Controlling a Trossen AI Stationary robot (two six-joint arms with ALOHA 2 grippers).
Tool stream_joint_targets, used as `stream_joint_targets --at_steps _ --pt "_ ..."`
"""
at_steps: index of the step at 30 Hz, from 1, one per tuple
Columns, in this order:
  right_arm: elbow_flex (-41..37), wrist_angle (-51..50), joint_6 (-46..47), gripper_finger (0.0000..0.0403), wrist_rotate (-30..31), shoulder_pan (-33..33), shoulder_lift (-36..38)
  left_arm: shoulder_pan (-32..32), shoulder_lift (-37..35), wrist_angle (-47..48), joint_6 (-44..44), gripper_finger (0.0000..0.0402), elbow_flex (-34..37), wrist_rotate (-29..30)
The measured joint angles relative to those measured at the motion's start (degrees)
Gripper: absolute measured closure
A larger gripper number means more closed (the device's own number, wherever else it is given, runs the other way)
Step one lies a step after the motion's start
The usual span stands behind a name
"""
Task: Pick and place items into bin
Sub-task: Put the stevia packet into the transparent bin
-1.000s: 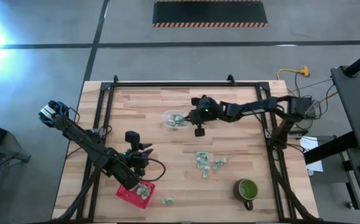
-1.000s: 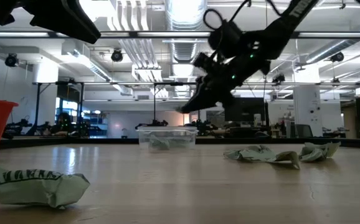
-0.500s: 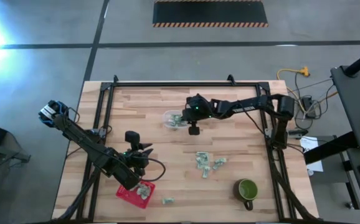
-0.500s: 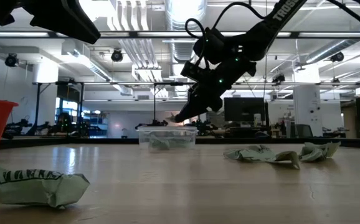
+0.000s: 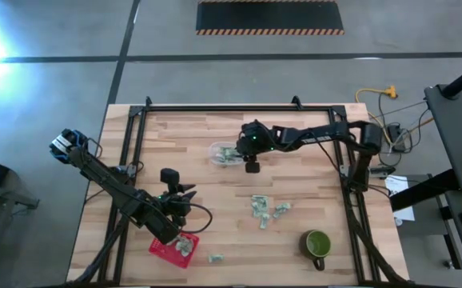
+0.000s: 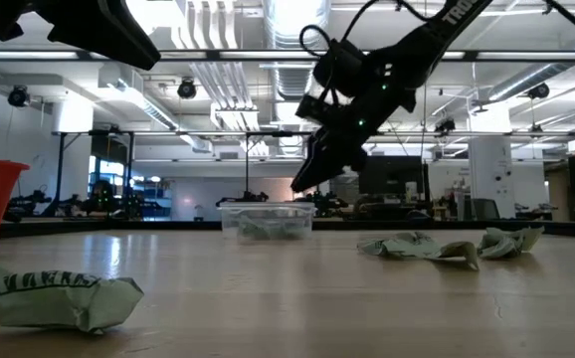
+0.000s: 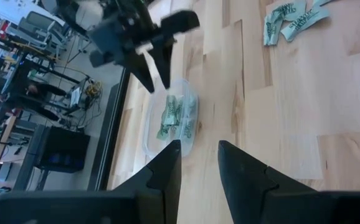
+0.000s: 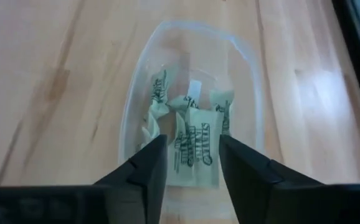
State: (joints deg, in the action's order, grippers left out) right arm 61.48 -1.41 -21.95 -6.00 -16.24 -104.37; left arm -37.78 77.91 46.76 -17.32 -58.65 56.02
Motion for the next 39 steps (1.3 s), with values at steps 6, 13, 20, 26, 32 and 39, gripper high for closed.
stream_joint_targets --at_steps 6,13,20,26,32,39 --pt "-1.1 -7.12 0.75 0.026 -3.66 1.93 6.45 -0.01 0.0 -0.02 -0.14 0.0313 0.03 -0.01" --pt "-7.42 -9.25 2.63 0.0273 -9.51 6.35 14.61 -0.02 0.0 -0.06 -0.28 0.0313 0.07 -0.01" --pt "-15.55 -8.82 6.24 0.0284 -9.71 11.08 20.67 -0.01 0.0 -0.25 -0.29 0.0313 0.17 -0.01" --pt "-22.37 -3.92 11.63 0.0292 -10.99 14.19 21.38 0.0 0.0 -0.32 -0.28 0.0313 0.17 -0.03" --pt "-26.13 3.99 12.64 0.0288 -16.46 15.66 19.09 0.0 0.02 -0.9 -0.28 0.0313 0.2 -0.05" --pt "-27.03 9.74 15.47 0.0281 -16.68 15.66 16.56 0.0 0.04 -1.14 -0.26 0.0313 0.29 -0.02"
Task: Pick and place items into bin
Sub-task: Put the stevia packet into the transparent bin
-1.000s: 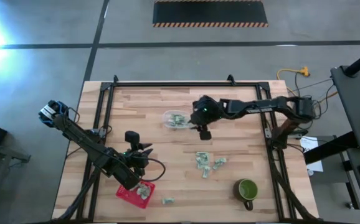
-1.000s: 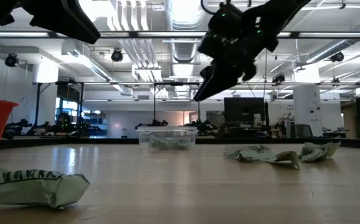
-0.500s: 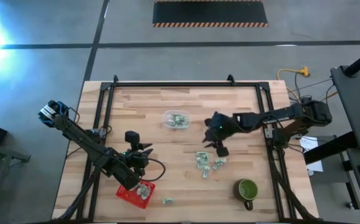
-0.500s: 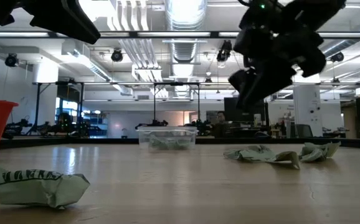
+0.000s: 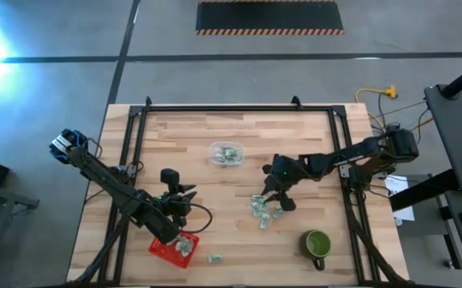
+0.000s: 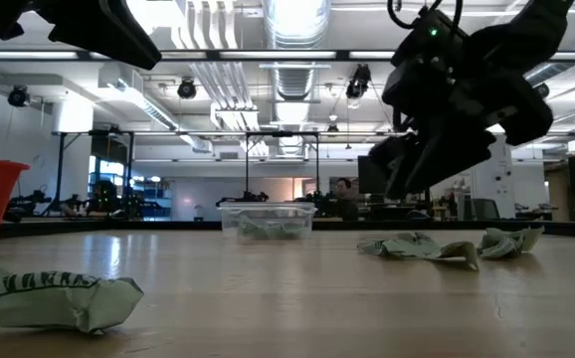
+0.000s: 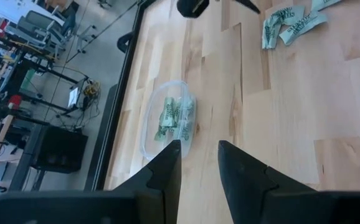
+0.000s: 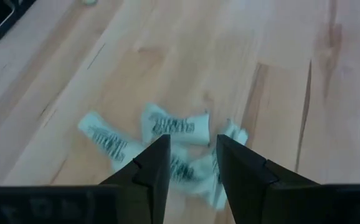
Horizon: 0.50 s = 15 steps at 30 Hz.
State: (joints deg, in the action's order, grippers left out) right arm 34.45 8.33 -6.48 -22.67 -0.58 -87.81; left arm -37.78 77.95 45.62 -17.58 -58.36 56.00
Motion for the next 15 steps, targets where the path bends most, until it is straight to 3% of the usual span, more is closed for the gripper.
stream_joint_targets --at_steps 15 --pt "1.1 0.32 -0.82 0.0267 -2.47 -0.06 -6.14 0.0 0.01 -0.15 0.0 0.0313 0.4 -0.01"
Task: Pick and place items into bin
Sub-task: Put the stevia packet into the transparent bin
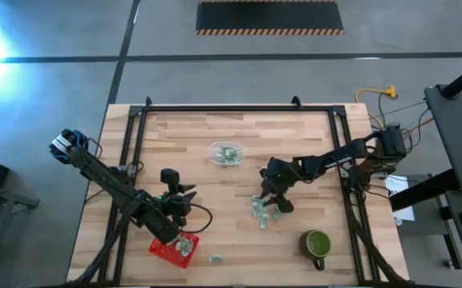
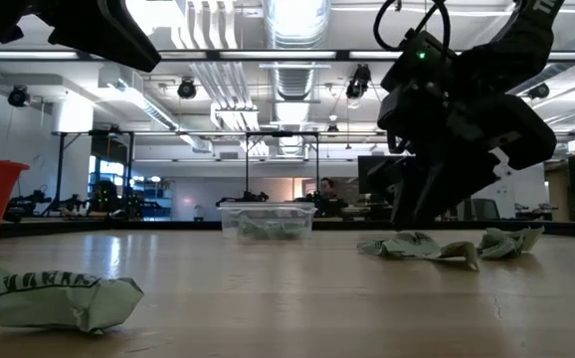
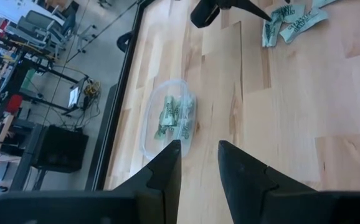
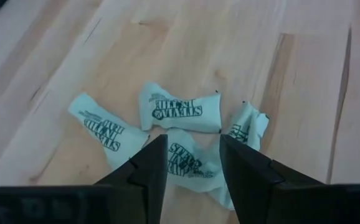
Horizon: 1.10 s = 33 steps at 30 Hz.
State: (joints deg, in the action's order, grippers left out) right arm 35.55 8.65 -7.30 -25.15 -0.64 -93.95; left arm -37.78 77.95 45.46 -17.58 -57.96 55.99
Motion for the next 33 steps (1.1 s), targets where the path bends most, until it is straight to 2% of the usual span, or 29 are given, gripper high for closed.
stream_joint_targets --at_steps 11,18,27,33 --pt "-0.02 -0.57 -0.17 0.0288 1.11 0.13 0.0 0.0 0.0 0.03 0.0 0.0313 0.2 0.0" --pt "-0.04 -0.56 -0.16 0.0285 1.14 0.13 -0.04 0.0 0.0 0.03 0.0 0.0313 0.2 0.0" --pt "0.76 0.97 0.25 0.0291 1.07 0.13 -4.09 0.0 0.0 0.01 0.0 0.0313 0.2 0.0" --pt "1.2 0.48 -0.58 0.0302 1.16 0.15 -3.96 -0.01 0.0 0.03 0.0 0.0313 0.2 0.0"
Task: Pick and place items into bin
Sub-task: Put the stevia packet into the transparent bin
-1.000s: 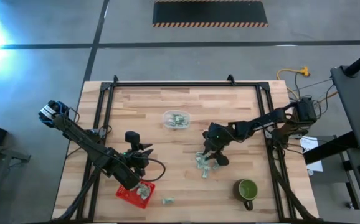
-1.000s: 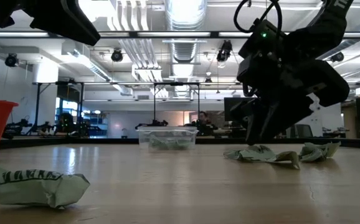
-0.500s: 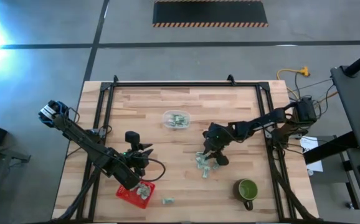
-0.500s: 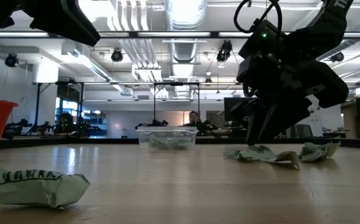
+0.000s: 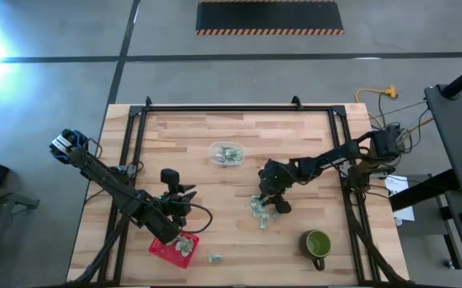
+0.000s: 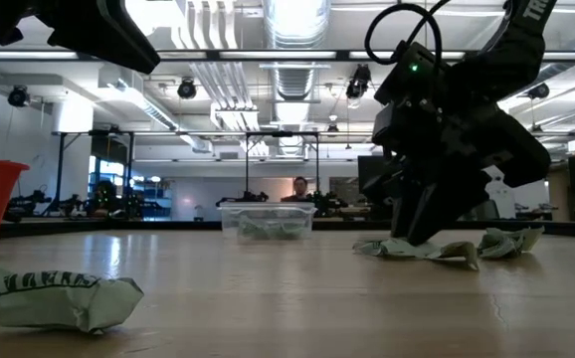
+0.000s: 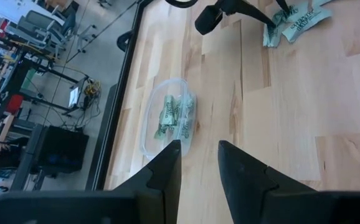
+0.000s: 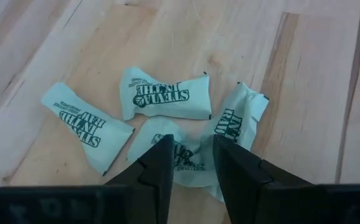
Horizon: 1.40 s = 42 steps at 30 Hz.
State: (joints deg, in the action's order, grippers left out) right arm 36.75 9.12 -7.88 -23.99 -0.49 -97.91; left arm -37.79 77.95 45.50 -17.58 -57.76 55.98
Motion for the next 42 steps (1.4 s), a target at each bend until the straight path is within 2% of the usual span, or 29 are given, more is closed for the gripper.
stream_joint_targets --at_steps 3,11,16,24,26,31,36,42 --pt "0.0 -0.5 -1.79 0.0317 0.09 -0.01 0.03 0.0 0.0 -0.01 0.0 0.0313 0.0 -0.02" --pt "0.44 -1.3 -5.11 0.039 -0.01 0.0 0.09 -0.01 0.0 0.0 0.0 0.0313 0.0 -0.02" --pt "1.47 -2.83 -5.28 0.0394 0.15 0.0 1.87 0.01 0.0 0.0 0.0 0.0313 0.0 -0.02" --pt "4.36 -5.73 -10.25 0.0394 0.17 -0.02 9.15 0.01 0.0 -0.03 0.01 0.0313 0.0 0.0" --pt "5.11 -4.98 -12.47 0.0394 2.8 -0.12 10.63 0.02 0.0 0.0 0.02 0.0313 0.0 0.0" --pt "5.79 4.8 -16.81 0.0394 17.39 -1.4 11.17 0.21 0.0 -0.02 0.02 0.0313 0.0 0.01" --pt "5.99 15.83 -18.71 0.0394 18.05 -5.22 8.19 0.29 0.02 -0.07 0.02 0.0313 0.0 0.03" --pt "5.97 22.08 -15.61 0.0394 18.2 -10.56 3.8 0.29 0.02 -0.06 0.46 0.0313 0.0 0.03"
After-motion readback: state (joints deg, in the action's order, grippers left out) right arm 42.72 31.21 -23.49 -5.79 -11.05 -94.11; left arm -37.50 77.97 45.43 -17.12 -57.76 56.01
